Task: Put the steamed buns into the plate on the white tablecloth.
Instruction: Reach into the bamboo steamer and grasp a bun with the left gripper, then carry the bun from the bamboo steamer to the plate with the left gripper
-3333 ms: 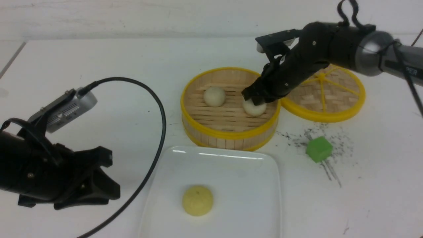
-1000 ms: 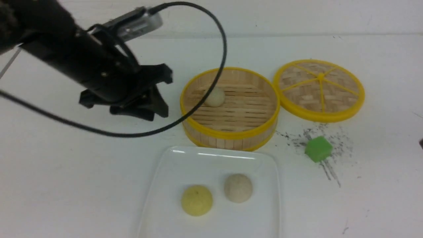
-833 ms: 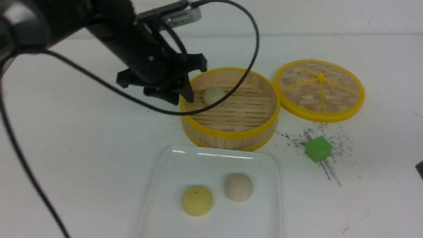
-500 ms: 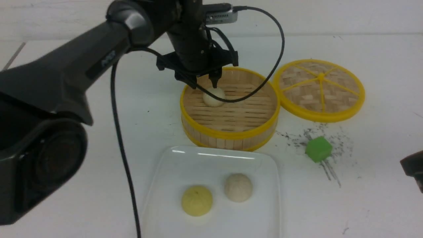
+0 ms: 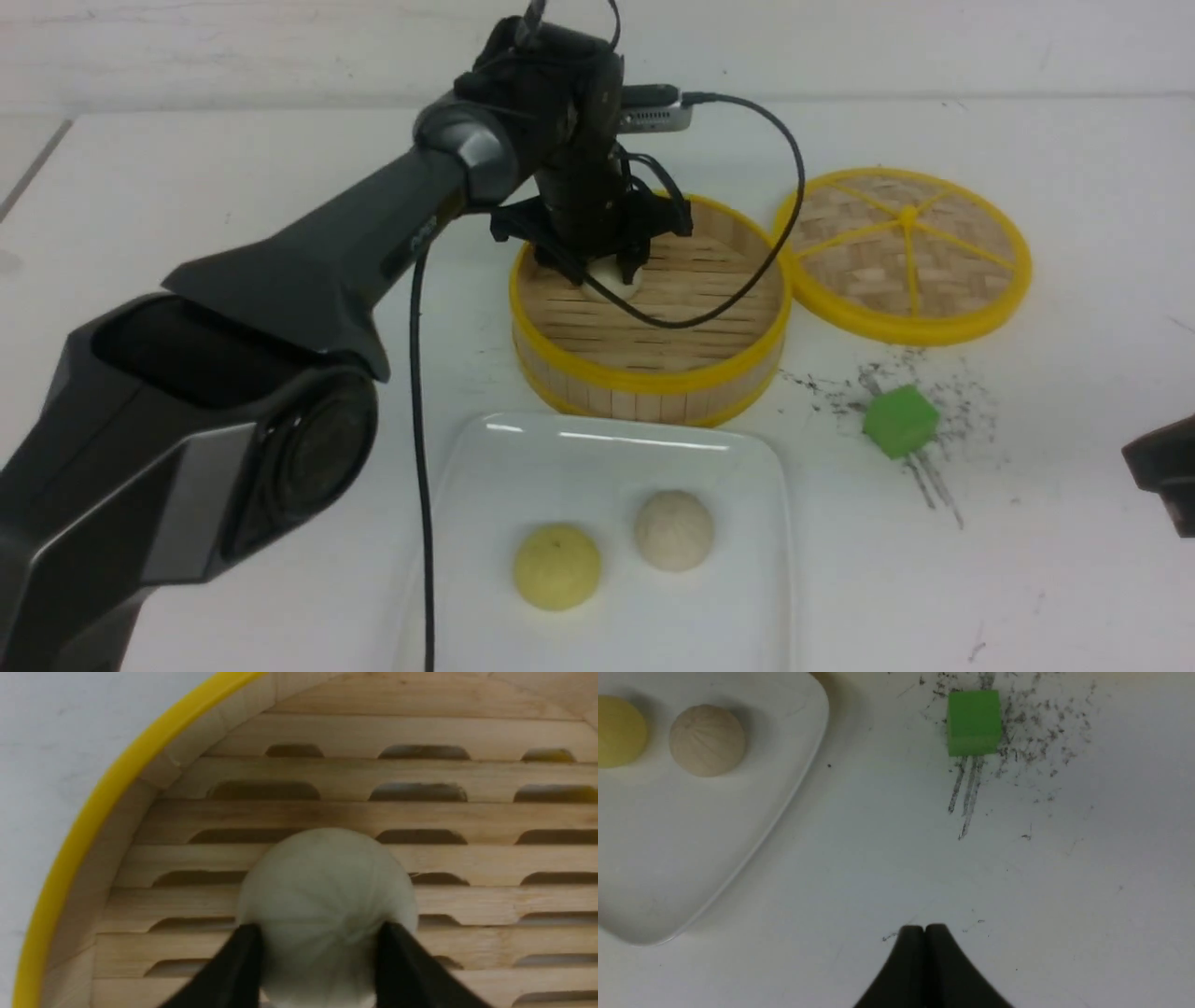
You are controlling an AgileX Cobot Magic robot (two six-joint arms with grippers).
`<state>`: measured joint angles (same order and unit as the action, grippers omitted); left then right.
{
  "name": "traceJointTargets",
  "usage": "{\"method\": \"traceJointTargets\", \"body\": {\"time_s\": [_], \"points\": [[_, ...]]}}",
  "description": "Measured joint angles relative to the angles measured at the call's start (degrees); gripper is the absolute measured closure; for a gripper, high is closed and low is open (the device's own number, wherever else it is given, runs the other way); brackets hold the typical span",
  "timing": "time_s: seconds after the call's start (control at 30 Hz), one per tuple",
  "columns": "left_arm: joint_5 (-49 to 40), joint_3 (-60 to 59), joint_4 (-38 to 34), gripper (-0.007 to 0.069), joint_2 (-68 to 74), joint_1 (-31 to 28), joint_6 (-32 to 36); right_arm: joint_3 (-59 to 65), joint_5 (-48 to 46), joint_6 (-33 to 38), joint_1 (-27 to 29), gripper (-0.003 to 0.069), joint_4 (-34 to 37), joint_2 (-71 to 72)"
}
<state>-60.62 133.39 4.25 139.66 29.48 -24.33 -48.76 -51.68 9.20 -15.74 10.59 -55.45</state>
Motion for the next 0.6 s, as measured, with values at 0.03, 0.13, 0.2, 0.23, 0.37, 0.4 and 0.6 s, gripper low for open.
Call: {"method": "traceJointTargets", "body": {"time_s": [0.03,0.13,0.2,0.23,0.37,0.4,0.6], "points": [[0.0,0.0,-0.3,0.0378,0.0,0.0,0.0,0.0,0.0,0.0,0.0,0.0657,0.0,0.0],[-0.2,0.1,-1.1,0.0529,-0.5,0.0,0.0,0.0,0.0,0.0,0.0,0.0655,0.0,0.0],[-0.9,0.1,-1.4,0.0582,-1.4,0.0,0.1,0.0,0.0,0.0,0.0,0.0654,0.0,0.0],[-2.0,0.2,-1.8,0.0596,-2.8,0.0,0.2,0.0,0.0,0.0,0.0,0.0654,0.0,0.0],[-5.0,3.4,-2.1,0.06,-9.5,0.0,0.3,0.0,-0.3,0.0,0.0,0.065,0.1,0.0],[-5.6,4.3,-2.0,0.06,-11.2,0.0,0.4,0.0,-0.4,0.0,0.0,0.065,0.1,0.0],[-10.3,7.9,1.9,0.06,-25.0,0.0,0.9,0.0,-0.9,0.0,0.0,0.0645,0.0,0.0]]}}
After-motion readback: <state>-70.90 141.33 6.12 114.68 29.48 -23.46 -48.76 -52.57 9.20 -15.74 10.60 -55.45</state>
